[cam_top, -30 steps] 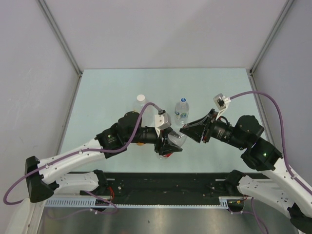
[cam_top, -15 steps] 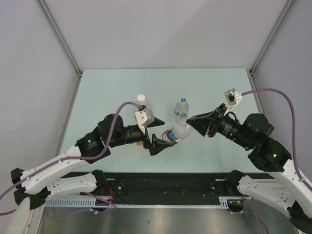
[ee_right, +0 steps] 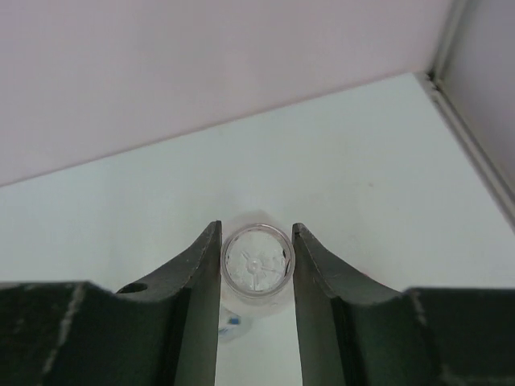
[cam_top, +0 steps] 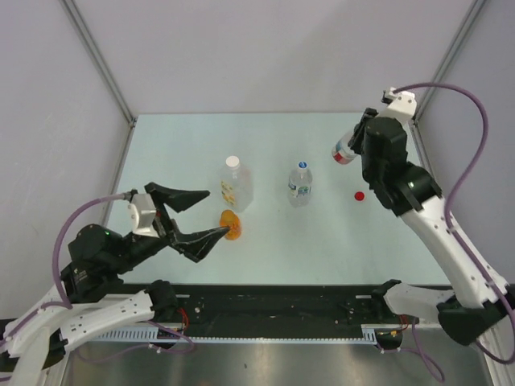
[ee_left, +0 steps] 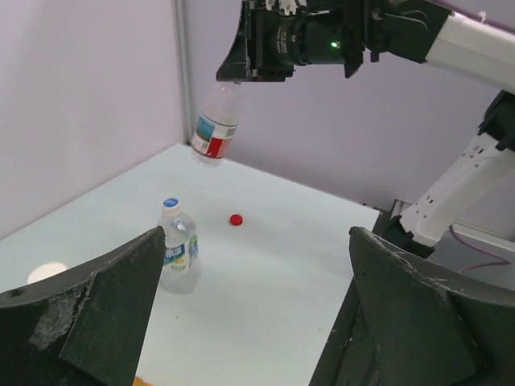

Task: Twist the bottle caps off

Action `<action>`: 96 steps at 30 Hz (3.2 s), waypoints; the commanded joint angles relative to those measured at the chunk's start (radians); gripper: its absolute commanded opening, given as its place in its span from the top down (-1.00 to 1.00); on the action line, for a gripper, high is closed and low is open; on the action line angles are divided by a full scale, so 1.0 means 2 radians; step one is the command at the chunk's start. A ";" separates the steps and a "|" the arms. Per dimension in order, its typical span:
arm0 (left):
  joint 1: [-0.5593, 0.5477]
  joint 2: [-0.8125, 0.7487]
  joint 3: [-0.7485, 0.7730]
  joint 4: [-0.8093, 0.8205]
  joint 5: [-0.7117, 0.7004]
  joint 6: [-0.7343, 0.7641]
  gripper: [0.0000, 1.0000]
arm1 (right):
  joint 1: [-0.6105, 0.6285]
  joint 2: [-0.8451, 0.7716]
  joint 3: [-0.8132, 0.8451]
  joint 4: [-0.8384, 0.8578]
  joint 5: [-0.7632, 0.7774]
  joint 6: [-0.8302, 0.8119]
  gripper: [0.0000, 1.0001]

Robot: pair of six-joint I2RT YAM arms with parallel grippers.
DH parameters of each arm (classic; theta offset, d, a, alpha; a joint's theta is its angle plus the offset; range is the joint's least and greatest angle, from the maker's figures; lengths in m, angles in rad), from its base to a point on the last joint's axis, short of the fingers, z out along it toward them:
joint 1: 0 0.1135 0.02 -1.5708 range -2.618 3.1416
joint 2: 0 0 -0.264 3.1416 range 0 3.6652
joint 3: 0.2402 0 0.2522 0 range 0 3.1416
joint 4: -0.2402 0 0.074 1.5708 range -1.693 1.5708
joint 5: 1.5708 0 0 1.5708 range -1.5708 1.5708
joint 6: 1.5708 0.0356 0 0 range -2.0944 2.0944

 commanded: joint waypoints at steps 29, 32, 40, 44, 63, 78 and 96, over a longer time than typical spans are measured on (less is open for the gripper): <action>0.000 -0.013 -0.099 0.008 -0.113 -0.042 -1.00 | -0.192 0.324 -0.007 0.154 0.006 -0.002 1.00; 0.001 -0.013 -0.100 0.006 -0.115 -0.042 -1.00 | -0.193 0.334 -0.007 0.155 0.006 -0.001 1.00; 0.000 -0.013 -0.109 0.008 -0.117 -0.041 -1.00 | -0.196 0.345 -0.019 0.157 0.005 0.000 1.00; 0.000 -0.012 -0.111 0.011 -0.117 -0.039 -0.99 | -0.196 0.340 -0.025 0.156 -0.002 0.004 1.00; 0.000 -0.005 -0.112 0.013 -0.110 -0.040 -0.99 | -0.196 0.301 -0.042 0.139 -0.014 0.021 -0.10; 0.000 -0.005 -0.114 0.014 -0.104 -0.042 -0.99 | -0.193 0.273 -0.042 0.127 -0.025 0.014 -0.29; 0.001 -0.012 -0.114 0.016 -0.214 -0.075 -0.99 | -0.057 0.079 -0.042 0.029 0.006 -0.021 -0.99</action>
